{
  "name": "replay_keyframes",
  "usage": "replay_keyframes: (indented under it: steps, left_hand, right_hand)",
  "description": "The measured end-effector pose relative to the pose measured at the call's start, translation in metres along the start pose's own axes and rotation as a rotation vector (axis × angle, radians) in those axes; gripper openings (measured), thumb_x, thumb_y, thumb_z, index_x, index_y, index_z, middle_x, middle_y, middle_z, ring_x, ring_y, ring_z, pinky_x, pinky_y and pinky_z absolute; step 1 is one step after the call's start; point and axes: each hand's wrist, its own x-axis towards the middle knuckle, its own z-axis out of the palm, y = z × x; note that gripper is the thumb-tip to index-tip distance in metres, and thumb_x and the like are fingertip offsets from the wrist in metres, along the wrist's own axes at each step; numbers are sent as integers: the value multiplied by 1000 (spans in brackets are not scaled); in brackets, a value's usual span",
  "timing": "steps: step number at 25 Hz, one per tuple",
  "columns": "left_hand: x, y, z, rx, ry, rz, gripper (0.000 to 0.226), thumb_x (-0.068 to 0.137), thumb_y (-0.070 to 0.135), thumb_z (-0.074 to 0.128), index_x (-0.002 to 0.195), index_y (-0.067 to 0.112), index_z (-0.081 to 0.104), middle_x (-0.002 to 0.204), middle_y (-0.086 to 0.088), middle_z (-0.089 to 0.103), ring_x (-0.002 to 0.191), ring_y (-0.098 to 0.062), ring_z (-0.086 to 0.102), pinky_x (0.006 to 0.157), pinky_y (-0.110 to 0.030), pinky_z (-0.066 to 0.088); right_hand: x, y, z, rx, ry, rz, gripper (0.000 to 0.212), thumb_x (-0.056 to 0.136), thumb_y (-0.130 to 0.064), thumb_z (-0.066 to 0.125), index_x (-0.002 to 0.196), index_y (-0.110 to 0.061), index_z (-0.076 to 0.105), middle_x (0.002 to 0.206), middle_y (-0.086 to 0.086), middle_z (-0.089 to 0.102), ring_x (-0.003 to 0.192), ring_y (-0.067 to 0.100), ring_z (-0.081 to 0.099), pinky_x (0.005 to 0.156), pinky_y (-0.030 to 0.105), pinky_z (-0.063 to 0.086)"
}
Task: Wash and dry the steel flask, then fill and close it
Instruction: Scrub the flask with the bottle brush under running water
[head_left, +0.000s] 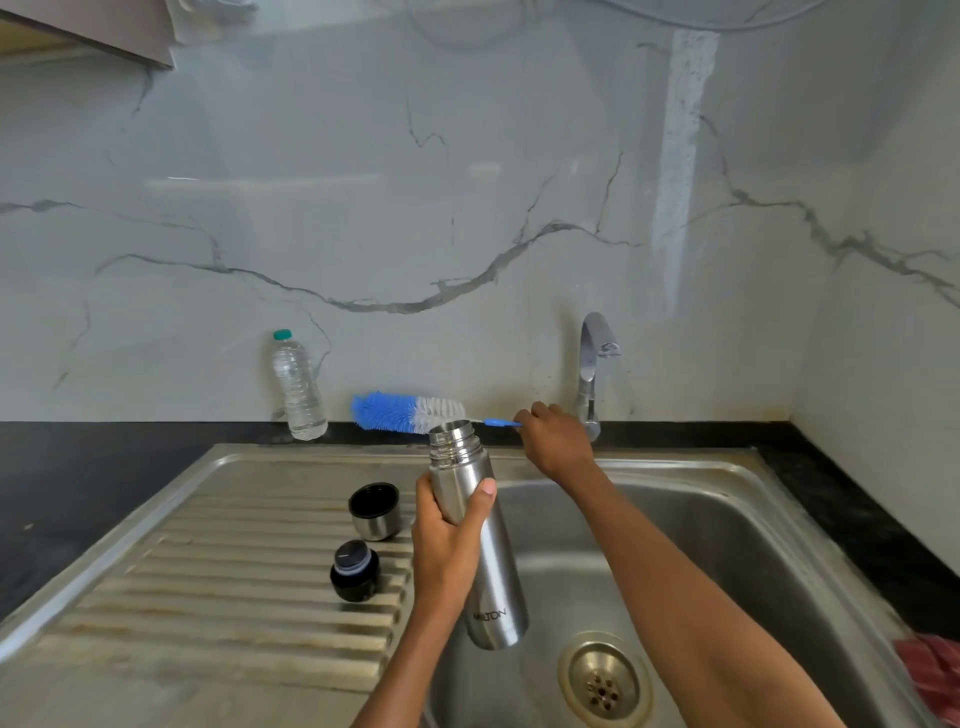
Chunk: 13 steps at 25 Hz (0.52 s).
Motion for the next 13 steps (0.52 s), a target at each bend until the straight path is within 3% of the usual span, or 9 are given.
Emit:
replay_keyframes:
  steps: [2, 5, 9, 13]
  left_hand:
    - [-3, 2, 1, 24, -49, -2, 56, 79, 53, 75, 126, 32, 55, 106, 14, 73, 94, 2, 69, 78, -18, 50]
    - [-9, 4, 4, 90, -171, -5, 63, 73, 60, 72, 127, 34, 54, 107, 18, 73, 96, 3, 69, 80, -22, 49]
    - [-15, 4, 9, 176, -272, 9, 64, 70, 68, 68, 125, 39, 53, 106, 29, 68, 95, 7, 67, 83, -27, 51]
    - [-15, 4, 9, 185, -284, 4, 63, 69, 69, 67, 123, 40, 53, 105, 33, 67, 94, 9, 65, 82, -26, 50]
  right_hand:
    - [-25, 13, -19, 51, 92, 76, 24, 97, -25, 60, 117, -15, 69, 98, 9, 69, 86, 35, 67, 63, 36, 46]
    - [-66, 36, -45, 80, 67, 242, 44, 95, -34, 61, 137, -21, 53, 94, 6, 73, 79, 32, 69, 62, 35, 46]
    - [-94, 62, -68, 23, -20, 382, 66, 100, -44, 55, 157, -22, 29, 104, 8, 72, 91, 30, 69, 67, 34, 42]
    - [-80, 67, -76, 3, -125, 319, 65, 102, -53, 50, 159, -32, 28, 114, 11, 72, 101, 33, 68, 79, 37, 50]
